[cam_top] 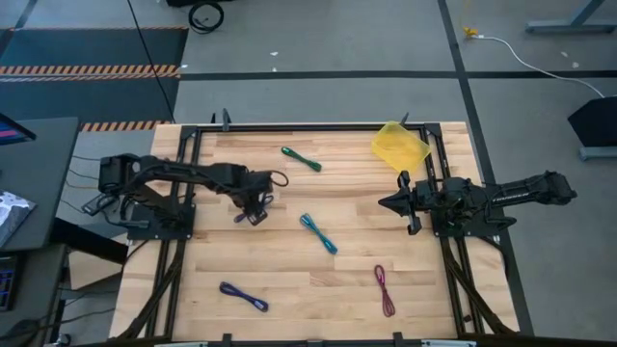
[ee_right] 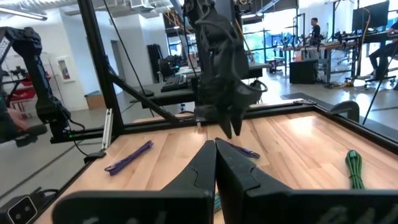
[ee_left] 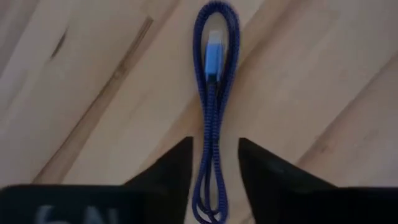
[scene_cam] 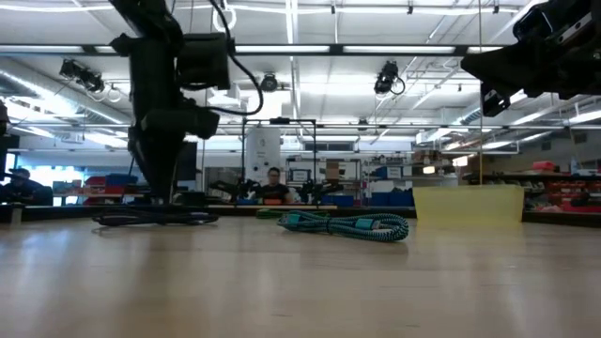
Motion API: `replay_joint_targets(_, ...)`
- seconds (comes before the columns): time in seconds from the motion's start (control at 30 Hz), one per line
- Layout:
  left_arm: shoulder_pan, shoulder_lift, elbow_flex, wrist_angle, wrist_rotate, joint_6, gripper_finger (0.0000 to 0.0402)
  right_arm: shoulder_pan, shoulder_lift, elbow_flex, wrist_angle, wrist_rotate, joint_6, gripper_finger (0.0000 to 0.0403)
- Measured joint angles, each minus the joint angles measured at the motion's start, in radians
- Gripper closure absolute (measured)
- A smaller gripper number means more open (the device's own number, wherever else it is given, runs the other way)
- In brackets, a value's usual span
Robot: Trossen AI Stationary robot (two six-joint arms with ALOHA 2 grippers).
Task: Pick and place USB-C Cables
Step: Put the violet charger cable into the yellow container
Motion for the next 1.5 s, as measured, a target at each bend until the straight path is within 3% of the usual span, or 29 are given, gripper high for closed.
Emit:
replay_joint_targets(0.17, -0.002, 0.000, -0.055, 0.108, -0.004, 0.003, 0.0201, 0.000, 0.000, 0.000, 0.000, 0.000, 0.000, 0.0387)
replay_joint_targets(0.4, 0.000, 0.001, -0.131, 0.174, -0.011, 0.000, 0.0201, 0.000, 0.000, 0.000, -0.009, 0.000, 0.000, 0.0387)
replay_joint_targets(0.53, 0.000, 0.001, -0.161, 0.231, -0.016, 0.005, 0.0236, 0.000, 0.000, 0.000, -0.021, 0.000, 0.007, 0.0387)
replay_joint_targets(0.77, -0.007, 0.035, -0.166, 0.255, -0.021, 0.018, 0.0377, 0.002, 0.000, 0.000, -0.044, 0.000, 0.038, 0.0387)
replay_joint_targets(0.9, 0.007, 0.042, -0.151, 0.254, -0.018, 0.070, 0.0380, 0.002, 0.001, 0.000, -0.040, 0.000, 0.055, 0.0387)
replay_joint_targets(1.17, 0.082, 0.054, 0.089, 0.257, -0.037, 0.302, 0.0381, 0.002, 0.001, 0.000, -0.035, 0.005, 0.053, 0.0387)
replay_joint_targets(1.33, 0.154, 0.082, 0.291, 0.414, -0.036, 0.512, 0.0381, 0.002, 0.001, 0.000, 0.009, 0.006, 0.048, 0.0387)
replay_joint_targets(1.5, 0.217, 0.178, 0.497, 0.453, 0.001, 0.655, 0.0381, 0.002, 0.003, 0.000, 0.070, 0.036, 0.036, 0.0387)
